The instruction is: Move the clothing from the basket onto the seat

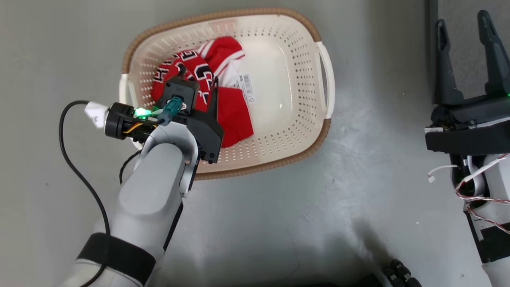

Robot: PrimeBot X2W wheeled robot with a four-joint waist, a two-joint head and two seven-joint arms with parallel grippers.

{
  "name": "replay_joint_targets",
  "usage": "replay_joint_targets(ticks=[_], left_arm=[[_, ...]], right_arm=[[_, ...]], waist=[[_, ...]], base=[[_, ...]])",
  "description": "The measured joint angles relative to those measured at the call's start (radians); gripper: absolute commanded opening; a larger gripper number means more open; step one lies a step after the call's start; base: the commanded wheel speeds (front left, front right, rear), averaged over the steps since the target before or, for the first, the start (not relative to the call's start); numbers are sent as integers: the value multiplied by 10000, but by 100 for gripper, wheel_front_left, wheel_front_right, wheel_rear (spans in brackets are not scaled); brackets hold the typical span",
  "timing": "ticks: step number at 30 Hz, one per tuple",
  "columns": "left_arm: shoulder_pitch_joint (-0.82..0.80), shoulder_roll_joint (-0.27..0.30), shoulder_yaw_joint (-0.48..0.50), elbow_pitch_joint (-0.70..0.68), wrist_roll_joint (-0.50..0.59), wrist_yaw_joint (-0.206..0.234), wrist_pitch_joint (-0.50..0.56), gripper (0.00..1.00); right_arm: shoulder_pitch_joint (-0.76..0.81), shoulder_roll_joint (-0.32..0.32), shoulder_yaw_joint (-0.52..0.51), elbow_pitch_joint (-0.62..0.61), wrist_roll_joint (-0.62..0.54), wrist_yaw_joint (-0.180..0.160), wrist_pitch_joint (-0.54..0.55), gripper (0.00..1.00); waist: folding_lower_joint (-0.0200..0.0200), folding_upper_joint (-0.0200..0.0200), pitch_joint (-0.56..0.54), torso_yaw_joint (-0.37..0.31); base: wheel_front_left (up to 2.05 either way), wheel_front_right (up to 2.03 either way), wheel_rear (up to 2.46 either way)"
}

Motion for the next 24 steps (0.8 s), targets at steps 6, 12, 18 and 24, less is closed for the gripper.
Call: replay_joint_targets(ticks=[6, 12, 18, 24], left_arm=[[-564, -13, -236, 999, 412, 77, 516, 100], [-827, -31, -198, 1616, 416, 144, 757, 100], [-971, -44, -173, 2031, 439, 236, 953, 100], [-968, -42, -259, 2353, 362, 232, 1281, 100]], right_arm=[[-43, 153, 8, 192, 0, 2, 0, 100], [-52, 301, -40, 263, 0, 17, 0, 100], [-71, 351, -142, 305, 0, 96, 0, 100], [-91, 485, -146, 347, 2, 180, 0, 100]], waist=[[0, 0, 457, -174], [-1, -1, 545, -225], [-2, -1, 546, -185], [-3, -2, 563, -177]], base=[[0, 0, 0], [0, 0, 0], [0, 0, 0], [0, 0, 0]])
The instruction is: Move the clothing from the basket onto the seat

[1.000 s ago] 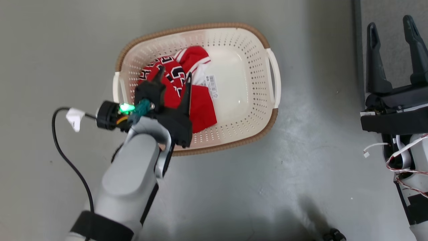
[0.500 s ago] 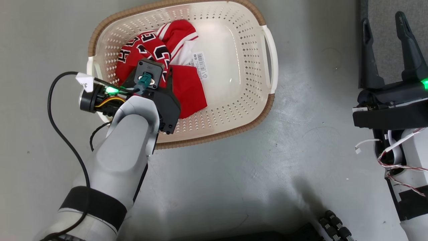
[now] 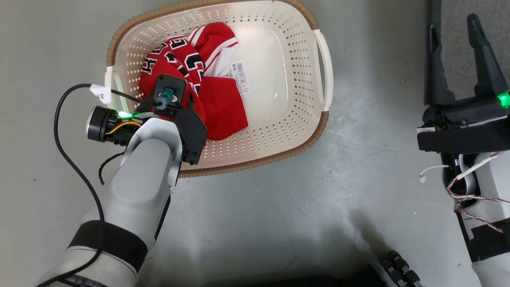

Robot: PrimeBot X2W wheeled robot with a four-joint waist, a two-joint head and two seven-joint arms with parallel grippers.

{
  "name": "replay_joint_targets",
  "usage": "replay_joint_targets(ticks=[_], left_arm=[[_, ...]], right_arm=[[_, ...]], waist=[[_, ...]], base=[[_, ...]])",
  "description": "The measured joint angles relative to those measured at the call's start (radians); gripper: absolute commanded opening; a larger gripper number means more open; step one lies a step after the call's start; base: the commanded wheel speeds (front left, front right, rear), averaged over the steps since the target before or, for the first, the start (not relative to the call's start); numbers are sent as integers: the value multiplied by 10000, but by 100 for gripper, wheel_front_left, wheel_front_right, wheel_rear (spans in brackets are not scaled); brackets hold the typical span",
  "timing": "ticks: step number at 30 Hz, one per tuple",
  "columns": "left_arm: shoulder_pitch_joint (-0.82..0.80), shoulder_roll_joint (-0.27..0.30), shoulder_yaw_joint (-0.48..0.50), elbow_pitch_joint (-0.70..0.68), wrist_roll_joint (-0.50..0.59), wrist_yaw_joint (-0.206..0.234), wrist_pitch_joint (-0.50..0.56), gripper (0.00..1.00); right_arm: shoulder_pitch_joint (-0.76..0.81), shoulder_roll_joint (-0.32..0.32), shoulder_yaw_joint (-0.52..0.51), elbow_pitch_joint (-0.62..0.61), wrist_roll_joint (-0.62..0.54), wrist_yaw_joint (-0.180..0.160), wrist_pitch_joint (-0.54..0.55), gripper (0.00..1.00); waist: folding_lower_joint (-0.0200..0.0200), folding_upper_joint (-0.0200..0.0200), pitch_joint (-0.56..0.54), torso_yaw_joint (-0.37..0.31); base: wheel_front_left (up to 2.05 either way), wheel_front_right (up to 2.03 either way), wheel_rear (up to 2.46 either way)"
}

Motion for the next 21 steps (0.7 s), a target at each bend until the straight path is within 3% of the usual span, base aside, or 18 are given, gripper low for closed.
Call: replay_joint_targets(ticks=[11, 12, 13, 14, 21], left_arm=[[-12, 0, -374, 84, -104, 0, 249, 98], [-19, -2, -414, 105, -104, 0, 251, 79], [-28, -4, -431, 140, -104, 0, 282, 49], [-36, -4, -435, 173, -104, 0, 282, 0], [-165, -2, -362, 307, -207, -15, -13, 0]], right_arm=[[-86, 245, -46, 19, 0, 104, -2, 100], [-86, 245, -79, 33, 0, 134, 0, 100], [-86, 245, -100, 35, 0, 144, 0, 100], [-86, 245, -119, 38, 0, 150, 0, 100], [-173, 272, -213, 280, -2, 263, 0, 100]], waist=[[1, -1, 168, -203], [1, 0, 187, -226], [1, 0, 204, -248], [0, 0, 218, -265], [1, 0, 162, -318]], base=[[0, 0, 0], [0, 0, 0], [0, 0, 0], [0, 0, 0], [0, 0, 0]])
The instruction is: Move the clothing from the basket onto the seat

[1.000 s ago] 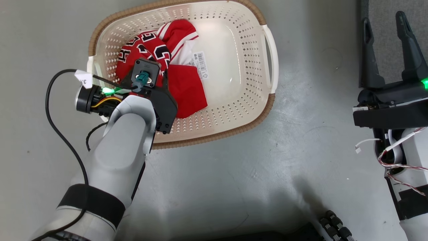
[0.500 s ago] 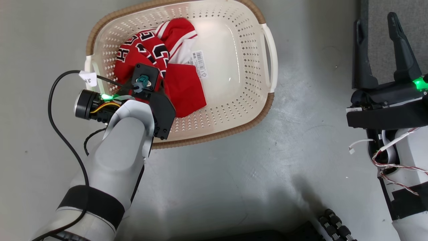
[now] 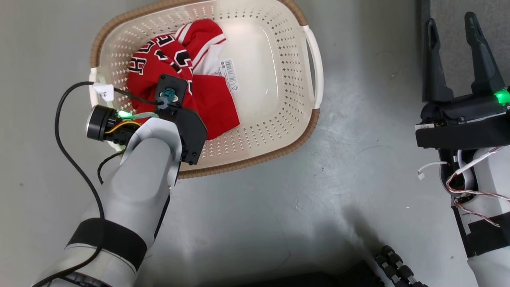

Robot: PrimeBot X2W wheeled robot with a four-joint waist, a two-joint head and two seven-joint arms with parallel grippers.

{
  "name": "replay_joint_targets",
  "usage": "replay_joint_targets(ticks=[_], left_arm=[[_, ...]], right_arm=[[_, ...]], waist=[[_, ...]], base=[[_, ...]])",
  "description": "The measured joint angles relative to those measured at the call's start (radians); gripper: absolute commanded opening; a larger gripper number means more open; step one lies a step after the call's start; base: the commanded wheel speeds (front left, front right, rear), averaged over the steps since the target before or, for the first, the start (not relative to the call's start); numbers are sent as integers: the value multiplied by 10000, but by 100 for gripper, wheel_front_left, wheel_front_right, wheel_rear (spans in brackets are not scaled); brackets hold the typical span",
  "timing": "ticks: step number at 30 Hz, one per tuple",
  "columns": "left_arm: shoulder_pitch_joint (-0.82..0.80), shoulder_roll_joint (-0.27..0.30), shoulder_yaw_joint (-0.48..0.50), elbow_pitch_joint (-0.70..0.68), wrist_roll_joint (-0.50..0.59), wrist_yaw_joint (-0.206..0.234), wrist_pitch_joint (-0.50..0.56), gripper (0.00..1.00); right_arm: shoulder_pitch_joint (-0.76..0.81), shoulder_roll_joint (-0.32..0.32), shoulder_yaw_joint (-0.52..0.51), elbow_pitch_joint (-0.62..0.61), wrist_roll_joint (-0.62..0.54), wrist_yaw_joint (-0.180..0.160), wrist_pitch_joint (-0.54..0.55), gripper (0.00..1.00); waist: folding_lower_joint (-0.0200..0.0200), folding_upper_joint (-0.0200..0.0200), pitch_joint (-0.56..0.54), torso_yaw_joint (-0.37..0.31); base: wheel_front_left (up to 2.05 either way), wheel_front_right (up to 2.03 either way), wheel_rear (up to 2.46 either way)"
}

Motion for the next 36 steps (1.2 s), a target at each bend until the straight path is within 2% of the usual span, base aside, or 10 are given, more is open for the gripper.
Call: replay_joint_targets(ticks=[12, 21, 36], left_arm=[[410, 0, 366, 35, -573, -464, -1348, 0], [1256, 2, 322, -690, -1381, -926, -2472, 0], [2610, 8, -138, -2259, -2520, -1407, -2884, 0]], right_arm=[[-82, 163, -35, 635, -13, 138, -2, 100], [94, 155, -119, 1348, -98, 267, 0, 100], [1355, -36, -173, 2431, -259, 395, 0, 100]], waist=[[0, 0, -828, 29], [-1, 0, -1918, -2], [-2, -1, -4151, 333]], base=[[0, 0, 0], [0, 0, 0], [0, 0, 0]])
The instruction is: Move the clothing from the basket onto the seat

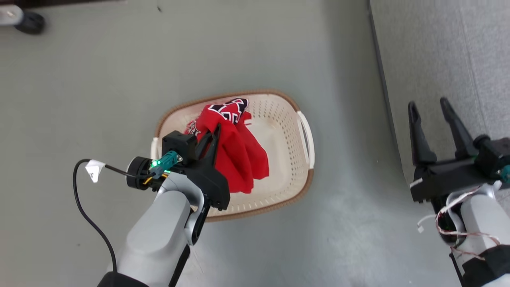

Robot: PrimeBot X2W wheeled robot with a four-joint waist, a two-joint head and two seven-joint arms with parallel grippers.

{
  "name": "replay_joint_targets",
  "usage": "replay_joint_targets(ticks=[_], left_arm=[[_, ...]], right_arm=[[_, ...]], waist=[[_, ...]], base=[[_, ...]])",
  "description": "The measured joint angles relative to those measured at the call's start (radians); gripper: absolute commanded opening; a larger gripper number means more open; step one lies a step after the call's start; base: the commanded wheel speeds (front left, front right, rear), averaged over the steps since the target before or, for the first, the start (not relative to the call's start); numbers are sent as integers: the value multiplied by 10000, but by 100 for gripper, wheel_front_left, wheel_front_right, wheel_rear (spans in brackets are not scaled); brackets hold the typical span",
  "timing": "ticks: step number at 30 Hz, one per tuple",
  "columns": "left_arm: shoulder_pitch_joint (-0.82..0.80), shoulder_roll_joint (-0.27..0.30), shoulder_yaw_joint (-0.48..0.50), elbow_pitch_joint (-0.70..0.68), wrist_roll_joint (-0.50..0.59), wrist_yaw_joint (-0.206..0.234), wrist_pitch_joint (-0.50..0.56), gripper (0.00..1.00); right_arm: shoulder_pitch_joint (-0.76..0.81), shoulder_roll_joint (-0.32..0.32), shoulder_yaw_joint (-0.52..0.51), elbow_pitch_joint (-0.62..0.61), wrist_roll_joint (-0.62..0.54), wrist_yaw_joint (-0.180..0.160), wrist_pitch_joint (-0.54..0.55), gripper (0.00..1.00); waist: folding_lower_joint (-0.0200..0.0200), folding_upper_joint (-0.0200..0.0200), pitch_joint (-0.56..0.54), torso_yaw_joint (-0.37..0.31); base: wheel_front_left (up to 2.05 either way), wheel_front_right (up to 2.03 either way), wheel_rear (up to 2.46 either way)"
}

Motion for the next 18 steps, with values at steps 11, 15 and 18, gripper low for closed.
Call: replay_joint_targets(ticks=[11, 15, 18], left_arm=[[491, 2, 134, -1241, -221, -86, -4, 0], [616, 4, 165, -1789, -174, -132, -4, 0], [631, 6, 236, -2290, -36, -171, -4, 0]], right_arm=[[757, 125, 94, 579, -2, 46, 2, 100], [1035, 196, 125, 646, -2, 58, 2, 100], [1241, 222, 144, 727, -2, 59, 2, 100]], waist=[[1, 0, -1571, 513], [1, 0, -2128, 689], [0, 0, -2515, 818]], base=[[0, 0, 0], [0, 0, 0], [0, 0, 0]])
